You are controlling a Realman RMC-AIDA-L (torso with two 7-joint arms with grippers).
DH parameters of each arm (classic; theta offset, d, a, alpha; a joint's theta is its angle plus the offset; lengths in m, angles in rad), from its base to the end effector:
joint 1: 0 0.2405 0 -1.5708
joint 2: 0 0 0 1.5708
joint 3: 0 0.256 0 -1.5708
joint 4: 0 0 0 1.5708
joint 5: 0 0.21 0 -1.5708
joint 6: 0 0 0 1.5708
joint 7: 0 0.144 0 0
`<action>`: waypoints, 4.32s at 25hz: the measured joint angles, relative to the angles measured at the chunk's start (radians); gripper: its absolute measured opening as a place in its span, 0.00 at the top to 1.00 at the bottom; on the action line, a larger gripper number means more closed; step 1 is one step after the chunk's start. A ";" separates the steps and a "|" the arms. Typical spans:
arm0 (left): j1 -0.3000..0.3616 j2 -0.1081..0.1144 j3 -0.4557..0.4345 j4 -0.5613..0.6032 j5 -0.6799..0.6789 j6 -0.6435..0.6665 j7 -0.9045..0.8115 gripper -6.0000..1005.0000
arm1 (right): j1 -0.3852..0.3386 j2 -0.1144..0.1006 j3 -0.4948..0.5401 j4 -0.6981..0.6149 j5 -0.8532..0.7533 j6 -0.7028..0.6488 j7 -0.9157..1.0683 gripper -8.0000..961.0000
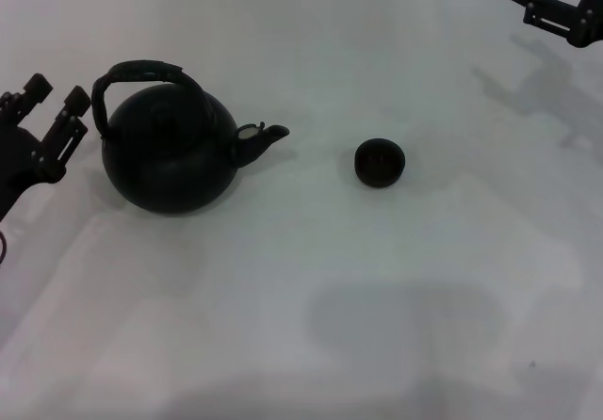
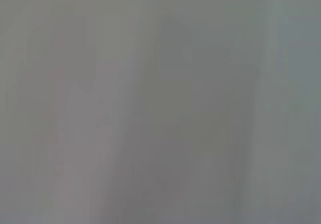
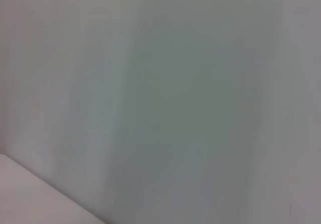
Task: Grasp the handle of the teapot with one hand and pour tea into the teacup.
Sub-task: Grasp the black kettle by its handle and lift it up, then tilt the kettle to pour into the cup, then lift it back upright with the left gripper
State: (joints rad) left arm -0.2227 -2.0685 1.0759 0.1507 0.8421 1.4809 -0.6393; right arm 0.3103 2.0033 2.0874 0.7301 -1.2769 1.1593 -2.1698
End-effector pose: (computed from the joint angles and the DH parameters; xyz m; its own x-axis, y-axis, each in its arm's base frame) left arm -0.3443 0.2455 -0.0095 0.5540 0.0389 0.8316 0.7439 -0.4715 -0.4735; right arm 0.2946 0.3490 0.0534 0.8347 0.0122 -0.5505 -0.4132 -0.6468 -0.6410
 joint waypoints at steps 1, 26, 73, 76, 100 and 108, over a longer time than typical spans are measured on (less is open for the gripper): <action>-0.003 0.000 0.000 0.001 0.001 -0.009 -0.008 0.47 | 0.001 0.000 0.000 0.000 0.000 0.000 -0.001 0.11; -0.040 -0.007 -0.004 0.084 0.130 -0.187 -0.155 0.48 | 0.021 0.001 -0.003 -0.001 0.001 -0.043 -0.022 0.11; -0.054 -0.007 0.024 0.507 0.315 -0.422 -0.568 0.82 | 0.028 0.005 -0.026 -0.070 0.060 -0.058 -0.085 0.11; -0.055 -0.008 0.026 0.623 0.435 -0.475 -0.684 0.82 | 0.029 0.005 -0.027 -0.070 0.070 -0.054 -0.088 0.11; -0.168 -0.008 0.242 1.053 1.087 -0.678 -1.286 0.83 | 0.027 0.005 -0.035 -0.080 0.194 -0.032 -0.128 0.11; -0.220 -0.009 0.333 1.120 1.330 -0.683 -1.486 0.83 | 0.020 0.003 -0.031 -0.082 0.208 -0.024 -0.128 0.11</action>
State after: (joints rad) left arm -0.4423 -2.0773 1.4091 1.2705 2.1723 0.7979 -2.1250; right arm 0.3306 2.0065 2.0565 0.6483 -1.0690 1.1350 -2.2978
